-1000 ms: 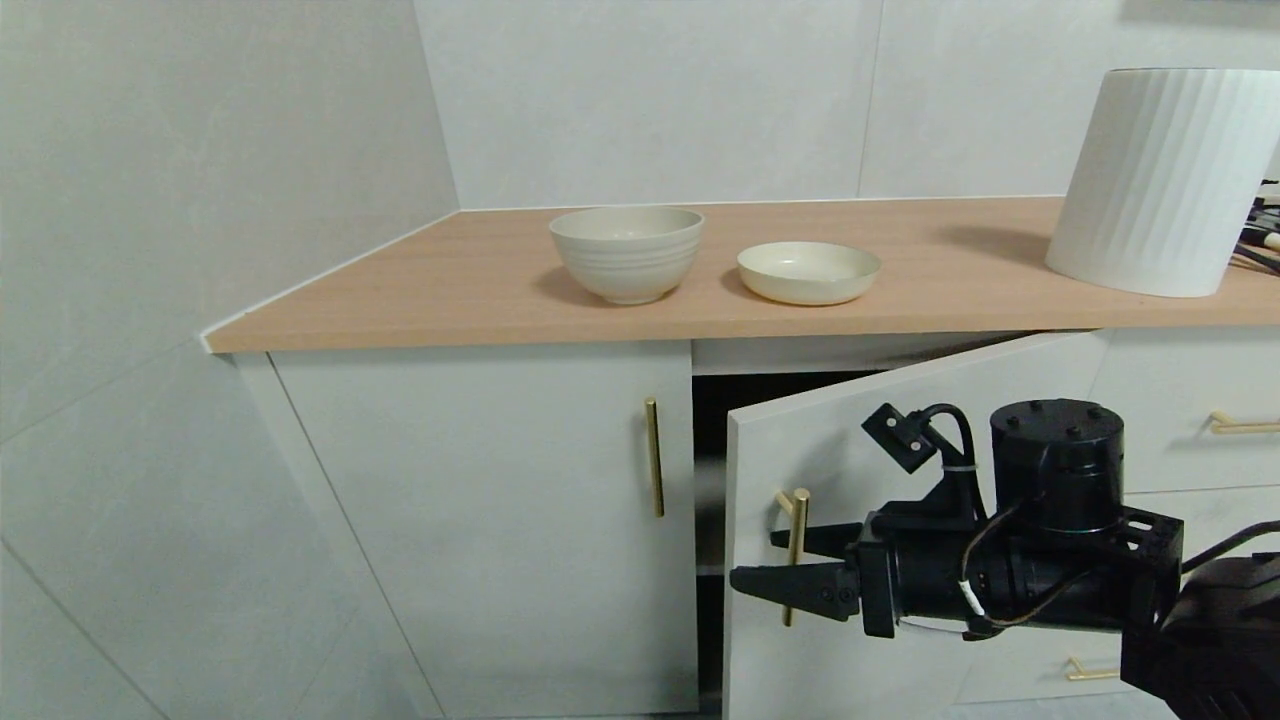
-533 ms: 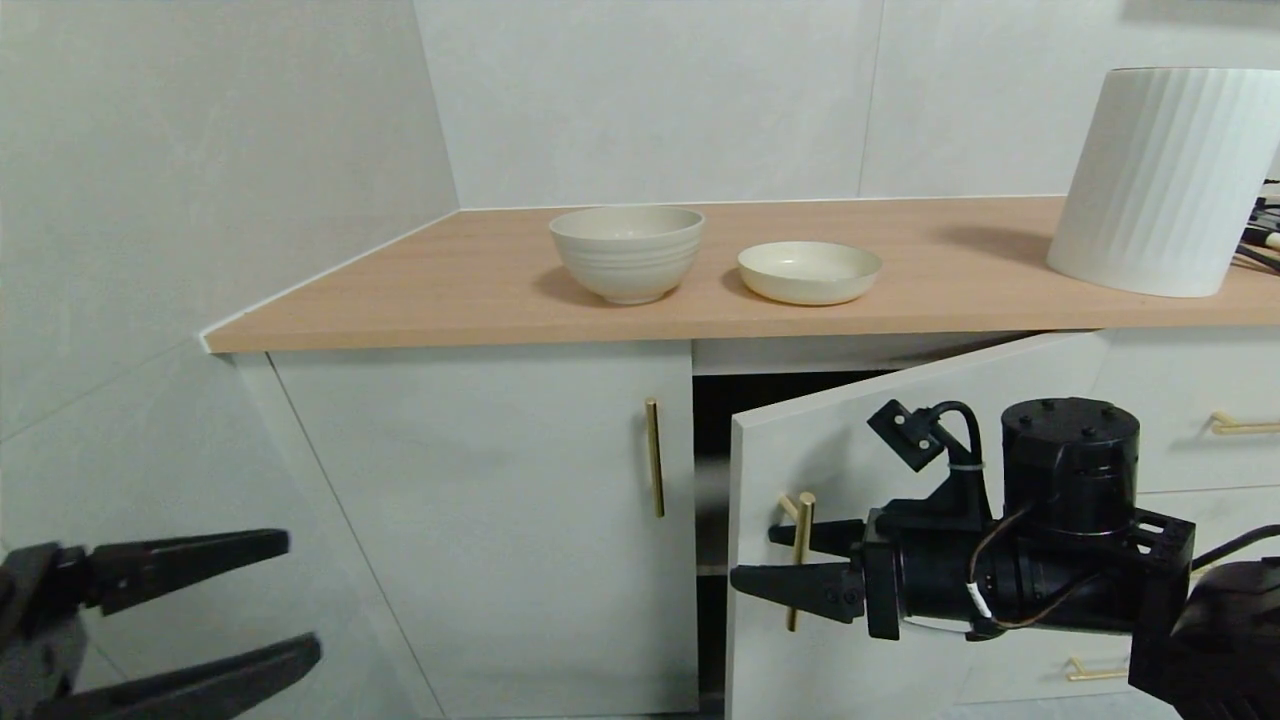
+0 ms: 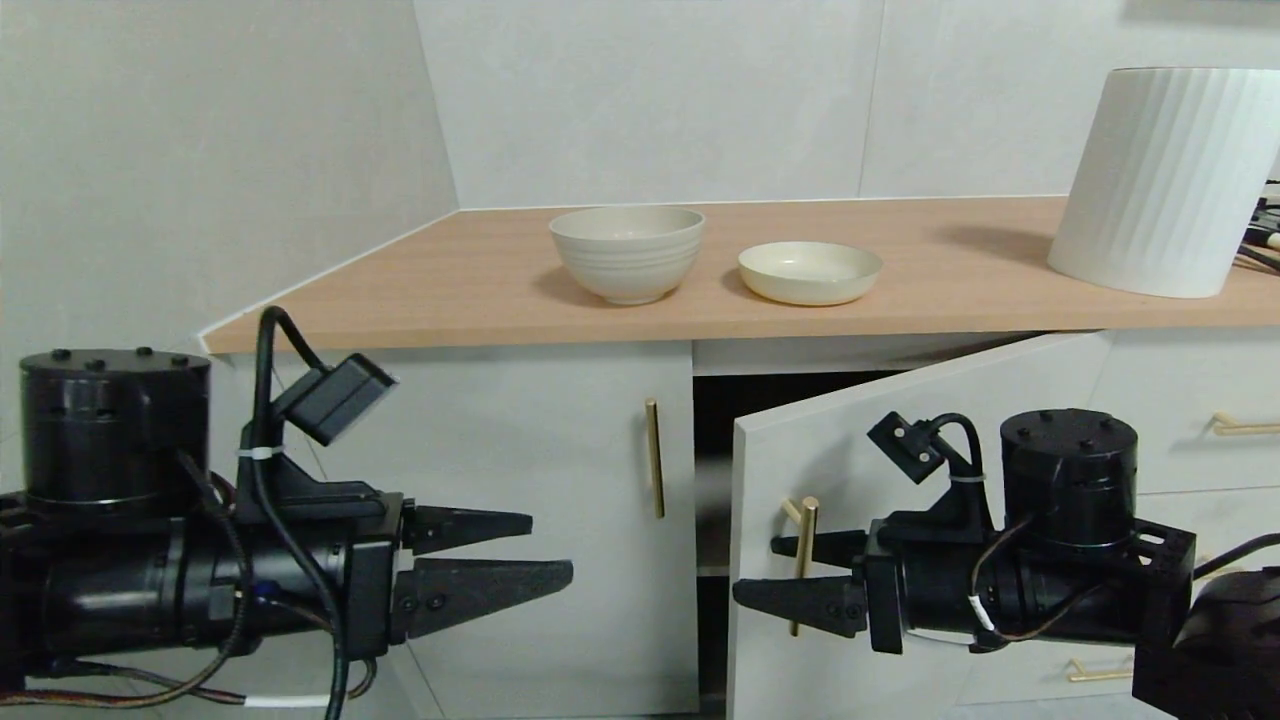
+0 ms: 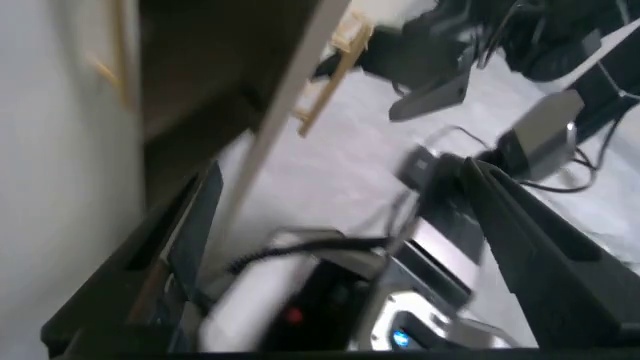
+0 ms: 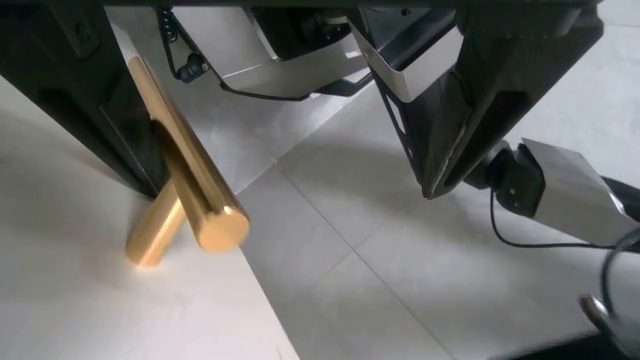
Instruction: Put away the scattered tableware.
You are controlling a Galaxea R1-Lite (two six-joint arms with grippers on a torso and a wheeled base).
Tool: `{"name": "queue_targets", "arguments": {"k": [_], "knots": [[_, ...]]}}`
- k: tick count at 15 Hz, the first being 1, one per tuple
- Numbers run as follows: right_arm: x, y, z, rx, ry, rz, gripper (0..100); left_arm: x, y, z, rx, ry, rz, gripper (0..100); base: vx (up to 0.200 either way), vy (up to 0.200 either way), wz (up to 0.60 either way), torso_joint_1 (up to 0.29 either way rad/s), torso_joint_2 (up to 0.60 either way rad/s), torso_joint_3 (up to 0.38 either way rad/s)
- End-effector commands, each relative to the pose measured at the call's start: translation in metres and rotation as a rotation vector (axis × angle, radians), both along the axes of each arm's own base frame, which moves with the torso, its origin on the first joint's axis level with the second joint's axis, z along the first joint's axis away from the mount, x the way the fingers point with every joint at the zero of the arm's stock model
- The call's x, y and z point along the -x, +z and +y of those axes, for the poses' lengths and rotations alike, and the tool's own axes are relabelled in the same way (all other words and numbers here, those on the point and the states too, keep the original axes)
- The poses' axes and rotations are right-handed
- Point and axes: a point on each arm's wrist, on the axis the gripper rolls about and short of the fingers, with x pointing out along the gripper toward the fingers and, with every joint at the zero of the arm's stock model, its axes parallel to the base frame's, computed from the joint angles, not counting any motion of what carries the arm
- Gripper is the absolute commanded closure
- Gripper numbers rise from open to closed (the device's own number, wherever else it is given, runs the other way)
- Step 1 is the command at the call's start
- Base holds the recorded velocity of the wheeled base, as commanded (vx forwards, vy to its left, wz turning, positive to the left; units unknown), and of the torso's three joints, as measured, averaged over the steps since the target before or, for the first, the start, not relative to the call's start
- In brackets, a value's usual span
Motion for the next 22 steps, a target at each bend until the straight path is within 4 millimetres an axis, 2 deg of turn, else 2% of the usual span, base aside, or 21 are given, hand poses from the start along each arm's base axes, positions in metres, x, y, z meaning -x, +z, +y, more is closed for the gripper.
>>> {"name": "queue_targets", "arguments": {"k": [1,2,3,8,11,13,15,18,22], "knots": [[-0.002,-0.008,0.002,0.016,0.000,0.022,0,-0.004,-0.017,-0.010,-0.025,-0.033,0.072,0,0.000,0.000,0.00,0.000,0.00,0.000],[-0.003,-0.008,0.002,0.009,0.000,0.012,0,-0.004,-0.018,-0.011,-0.026,-0.036,0.075,0,0.000,0.000,0.00,0.000,0.00,0.000],[-0.003,-0.009,0.003,0.007,0.000,0.009,0,-0.003,-0.018,-0.011,-0.026,-0.038,0.075,100,0.000,0.000,0.00,0.000,0.00,0.000],[0.000,-0.008,0.000,-0.014,-0.001,-0.017,0,-0.017,-0.013,-0.017,0.012,-0.038,-0.013,100,0.000,0.000,0.00,0.000,0.00,0.000],[0.000,-0.006,0.000,-0.031,-0.002,-0.038,0,-0.047,-0.021,-0.052,0.029,-0.072,-0.044,100,0.000,0.000,0.00,0.000,0.00,0.000],[0.003,-0.005,-0.002,-0.032,-0.002,-0.039,0,-0.073,-0.038,-0.089,0.027,-0.055,-0.012,100,0.000,0.000,0.00,0.000,0.00,0.000],[0.008,-0.002,-0.006,-0.037,-0.002,-0.046,0,-0.081,-0.049,-0.100,0.011,-0.005,-0.021,100,0.000,0.000,0.00,0.000,0.00,0.000],[0.014,0.005,-0.011,-0.048,-0.004,-0.060,0,-0.082,-0.053,-0.110,0.030,-0.005,-0.015,100,0.000,0.000,0.00,0.000,0.00,0.000],[0.013,0.003,-0.011,-0.042,-0.004,-0.053,0,-0.096,-0.074,-0.126,0.031,0.043,-0.058,100,0.000,0.000,0.00,0.000,0.00,0.000]]}}
